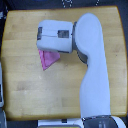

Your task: Folding a cloth

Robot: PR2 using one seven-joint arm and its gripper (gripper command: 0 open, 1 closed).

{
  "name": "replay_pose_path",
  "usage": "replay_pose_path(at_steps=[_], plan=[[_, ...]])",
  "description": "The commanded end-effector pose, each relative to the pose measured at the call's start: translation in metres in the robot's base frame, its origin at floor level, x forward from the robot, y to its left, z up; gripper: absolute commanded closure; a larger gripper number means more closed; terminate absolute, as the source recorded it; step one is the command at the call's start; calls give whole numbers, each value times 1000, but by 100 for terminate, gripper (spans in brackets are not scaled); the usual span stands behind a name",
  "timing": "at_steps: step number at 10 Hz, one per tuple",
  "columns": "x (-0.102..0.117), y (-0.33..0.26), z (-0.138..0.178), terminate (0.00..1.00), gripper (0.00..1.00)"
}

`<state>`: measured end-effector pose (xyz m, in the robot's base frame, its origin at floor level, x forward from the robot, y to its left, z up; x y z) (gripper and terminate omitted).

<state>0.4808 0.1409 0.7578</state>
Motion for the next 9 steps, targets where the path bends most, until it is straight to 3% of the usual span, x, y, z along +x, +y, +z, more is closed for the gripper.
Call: replay_pose_path(at_steps=[1,4,5,9], plan=[[4,-11,-2,0,0],[8,-10,7,0,0],[27,-2,17,0,0],[39,0,58,0,0]])
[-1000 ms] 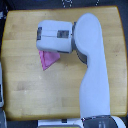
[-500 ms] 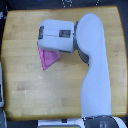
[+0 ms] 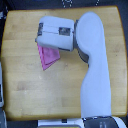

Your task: Folding a cloth

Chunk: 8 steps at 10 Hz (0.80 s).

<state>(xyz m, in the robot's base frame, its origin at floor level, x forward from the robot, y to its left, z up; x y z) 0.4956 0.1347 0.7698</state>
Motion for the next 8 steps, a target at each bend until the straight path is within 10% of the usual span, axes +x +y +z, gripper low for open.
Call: replay_pose_path(at_steps=[1,8], plan=[[27,1,59,0,0],[46,-41,131,0,0]])
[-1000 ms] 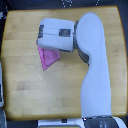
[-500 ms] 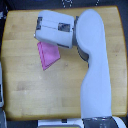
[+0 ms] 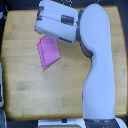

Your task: Folding a cloth

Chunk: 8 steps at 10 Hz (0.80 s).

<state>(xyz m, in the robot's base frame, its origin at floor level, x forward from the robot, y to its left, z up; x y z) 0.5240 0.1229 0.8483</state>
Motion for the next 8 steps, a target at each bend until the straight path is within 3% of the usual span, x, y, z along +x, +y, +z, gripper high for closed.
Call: replay_pose_path(at_steps=[1,5,8], plan=[[20,-39,61,0,0],[4,-119,68,0,0],[-22,-201,73,0,0]])
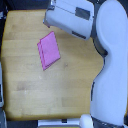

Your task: Folding a cloth

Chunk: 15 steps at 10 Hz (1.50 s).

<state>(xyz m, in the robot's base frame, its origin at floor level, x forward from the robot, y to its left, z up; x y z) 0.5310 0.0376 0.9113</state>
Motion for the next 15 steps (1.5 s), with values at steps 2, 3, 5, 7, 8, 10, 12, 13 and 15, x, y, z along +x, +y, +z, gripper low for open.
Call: replay_pose_path(at_steps=[2,3,5,7,8,10,12,13,15], plan=[[-40,-159,12,0,0],[-46,-181,11,0,0],[-55,-218,7,0,0],[-62,-243,4,0,0],[-64,-261,2,0,0],[-67,-284,-1,0,0],[-70,-299,0,0,0],[-72,-304,0,0,0],[-75,-313,-2,100,0]])
